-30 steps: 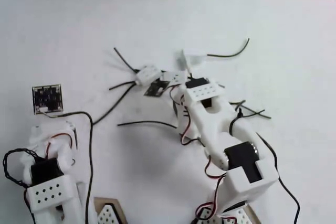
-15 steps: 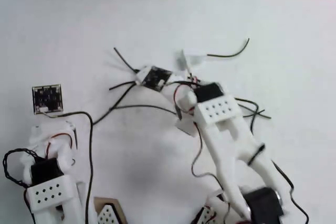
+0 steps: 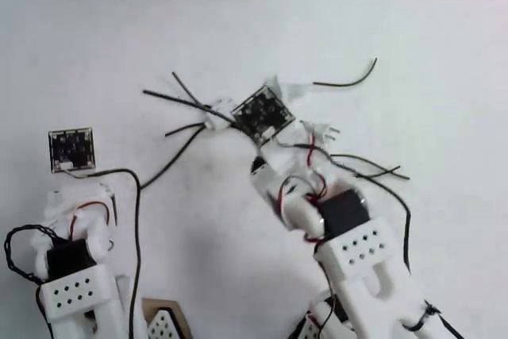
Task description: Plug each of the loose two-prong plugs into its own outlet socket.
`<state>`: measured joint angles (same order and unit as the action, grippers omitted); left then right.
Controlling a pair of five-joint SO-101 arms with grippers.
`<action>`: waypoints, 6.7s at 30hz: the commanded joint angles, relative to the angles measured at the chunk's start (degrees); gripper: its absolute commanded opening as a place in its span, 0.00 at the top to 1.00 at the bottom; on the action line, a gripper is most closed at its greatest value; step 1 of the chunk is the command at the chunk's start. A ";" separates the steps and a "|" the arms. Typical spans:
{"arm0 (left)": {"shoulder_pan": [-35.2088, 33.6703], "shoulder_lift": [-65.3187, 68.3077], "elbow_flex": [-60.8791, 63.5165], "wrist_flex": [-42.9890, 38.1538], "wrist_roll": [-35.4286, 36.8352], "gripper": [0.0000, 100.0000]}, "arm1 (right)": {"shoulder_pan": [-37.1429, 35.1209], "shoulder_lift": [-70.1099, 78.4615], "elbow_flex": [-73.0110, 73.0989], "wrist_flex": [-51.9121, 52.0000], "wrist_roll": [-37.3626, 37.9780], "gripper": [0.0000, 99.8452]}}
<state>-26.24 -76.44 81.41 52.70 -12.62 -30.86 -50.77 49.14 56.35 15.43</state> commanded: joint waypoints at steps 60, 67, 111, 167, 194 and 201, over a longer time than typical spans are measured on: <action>55.60 -1.10 -12.04 -1.93 -8.53 0.98 | -15.43 -23.87 29.01 -21.32 -20.40 0.98; 55.69 -1.10 -12.31 -0.35 -8.70 0.98 | -15.34 -23.87 29.71 -21.67 -20.40 0.98; 46.11 -28.18 -5.45 7.91 -21.45 0.98 | -12.88 -23.87 29.98 -21.76 -20.66 0.98; 36.00 74.33 -60.66 -5.71 -21.89 0.82 | 19.82 -23.34 31.21 -38.99 -28.31 0.98; 36.26 107.82 -87.38 -5.54 -23.03 0.83 | 17.01 -23.43 32.00 -38.90 -28.04 0.98; 38.29 107.82 -87.56 2.11 -24.09 0.83 | 17.01 -23.43 32.09 -38.90 -28.04 0.98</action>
<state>9.63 31.16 -5.01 49.80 -35.21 -13.45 -73.63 81.85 18.64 -12.62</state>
